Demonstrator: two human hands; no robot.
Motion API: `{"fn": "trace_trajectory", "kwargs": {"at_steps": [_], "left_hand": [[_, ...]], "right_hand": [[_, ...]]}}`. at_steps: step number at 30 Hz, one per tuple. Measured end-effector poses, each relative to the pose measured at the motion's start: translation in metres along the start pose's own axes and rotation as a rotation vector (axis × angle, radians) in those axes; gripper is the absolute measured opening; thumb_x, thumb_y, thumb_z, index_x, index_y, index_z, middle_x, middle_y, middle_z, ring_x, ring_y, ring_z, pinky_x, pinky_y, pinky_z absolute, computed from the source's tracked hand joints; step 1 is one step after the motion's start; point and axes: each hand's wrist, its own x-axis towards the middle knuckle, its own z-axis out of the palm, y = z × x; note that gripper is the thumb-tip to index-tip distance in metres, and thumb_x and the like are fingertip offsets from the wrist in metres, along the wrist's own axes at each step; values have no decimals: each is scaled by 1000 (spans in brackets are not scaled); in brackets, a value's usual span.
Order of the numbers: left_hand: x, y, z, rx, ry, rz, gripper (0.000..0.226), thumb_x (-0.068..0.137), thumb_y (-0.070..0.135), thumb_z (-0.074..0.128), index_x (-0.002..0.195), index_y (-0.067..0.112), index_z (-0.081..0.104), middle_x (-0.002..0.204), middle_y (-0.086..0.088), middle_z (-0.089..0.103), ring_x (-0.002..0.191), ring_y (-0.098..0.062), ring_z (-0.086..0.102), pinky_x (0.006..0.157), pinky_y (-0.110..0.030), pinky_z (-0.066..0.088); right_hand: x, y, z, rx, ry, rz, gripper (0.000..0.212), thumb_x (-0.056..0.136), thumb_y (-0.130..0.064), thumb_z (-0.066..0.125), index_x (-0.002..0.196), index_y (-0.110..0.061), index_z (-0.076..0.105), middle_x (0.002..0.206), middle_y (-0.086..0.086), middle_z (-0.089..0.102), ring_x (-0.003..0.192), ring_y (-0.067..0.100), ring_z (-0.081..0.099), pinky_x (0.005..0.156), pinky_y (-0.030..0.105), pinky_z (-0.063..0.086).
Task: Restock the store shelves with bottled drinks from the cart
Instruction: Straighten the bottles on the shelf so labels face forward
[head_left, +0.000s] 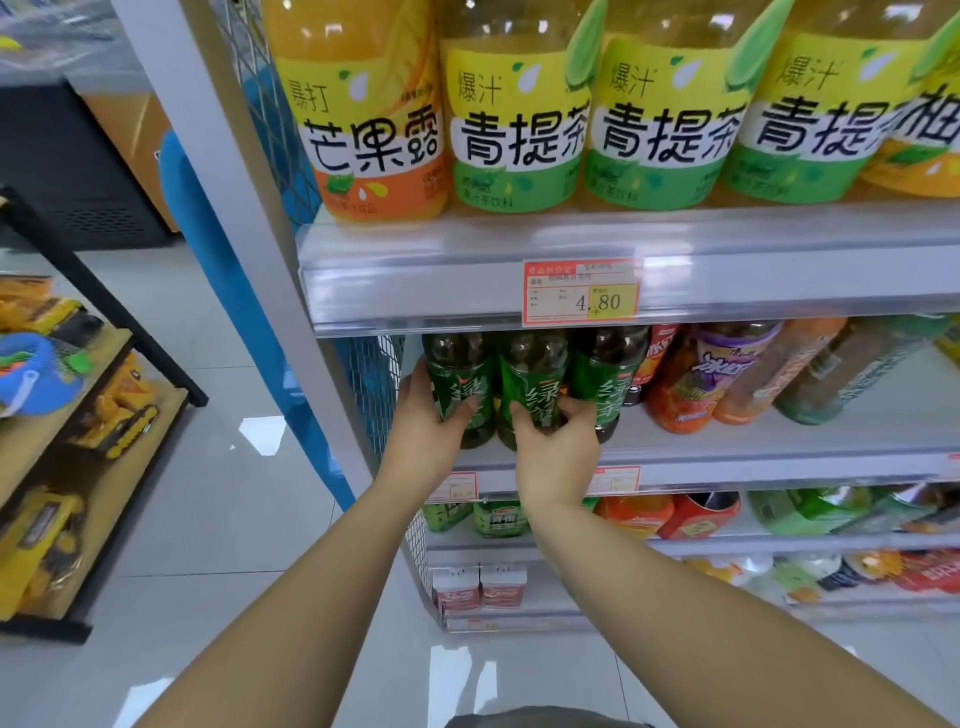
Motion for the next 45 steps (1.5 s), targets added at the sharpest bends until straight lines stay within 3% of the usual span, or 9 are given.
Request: {"fn": "trace_trajectory", "kwargs": {"at_steps": [3,7,10,12,15,17,19,24,45], "left_hand": [[-1,2,-3,31,-22,7,57,89,23,60,139,19,33,134,-7,44,121,-20,47,90,-23,34],[-1,1,-4,38,-26,15,57,90,22,60,139,18,34,135,-7,45,121,-21,47,91,-23,33],[-1,-2,-2,21,-23,7,59,89,23,61,141,17,33,137,-7,45,123,-21,47,93,-24,34],[-2,-3,0,-10,-10,-1,60,89,23,61,142,16,32,137,-7,46,124,-21,47,95,-25,34],[-7,-2,3,-44,34,-2,57,90,21,60,140,16,34,136,-5,49,123,-18,46,94,-23,34],[-8,-1,5,-56,57,-5,56,90,21,60,140,16,35,134,-4,51,122,-18,47,94,-24,35],[-9,-1,6,-63,70,-15,55,90,19,60,139,15,36,133,-4,52,122,-19,48,95,-26,36],[-12,0,8,-53,83,-11,52,92,17,56,140,16,35,133,-6,51,122,-20,48,96,-26,36],[-12,-2,-3,-58,54,-50,51,95,22,52,142,21,31,134,1,52,124,-18,47,91,-23,34]], "right_hand": [[-1,-6,7,72,45,47,40,77,-28,75,100,-11,48,87,-5,56,65,0,48,53,15,33],[-1,-6,11,126,20,35,43,72,-27,79,95,-14,44,108,7,59,90,17,55,70,22,37],[-1,2,-14,48,-118,-69,41,76,-25,75,107,-16,50,103,-1,58,87,11,58,72,16,43],[3,11,-37,32,-72,-169,38,78,-23,73,108,-20,49,100,-2,57,84,9,57,76,22,49],[23,19,-59,-25,8,-234,55,77,-20,74,123,-14,44,120,3,49,107,13,48,94,28,43],[38,18,-64,-51,-116,-250,69,77,-15,73,136,-12,37,128,2,49,119,16,47,99,29,40],[48,18,-64,-91,-209,-260,63,80,-10,69,135,-14,39,120,-1,56,114,17,52,92,26,42],[48,20,-61,-130,-184,-275,57,82,-11,68,132,-11,41,119,7,61,106,22,56,82,22,39],[43,23,-48,-141,-127,-255,62,77,-22,75,129,-13,42,120,7,59,106,23,57,81,29,45]]}}
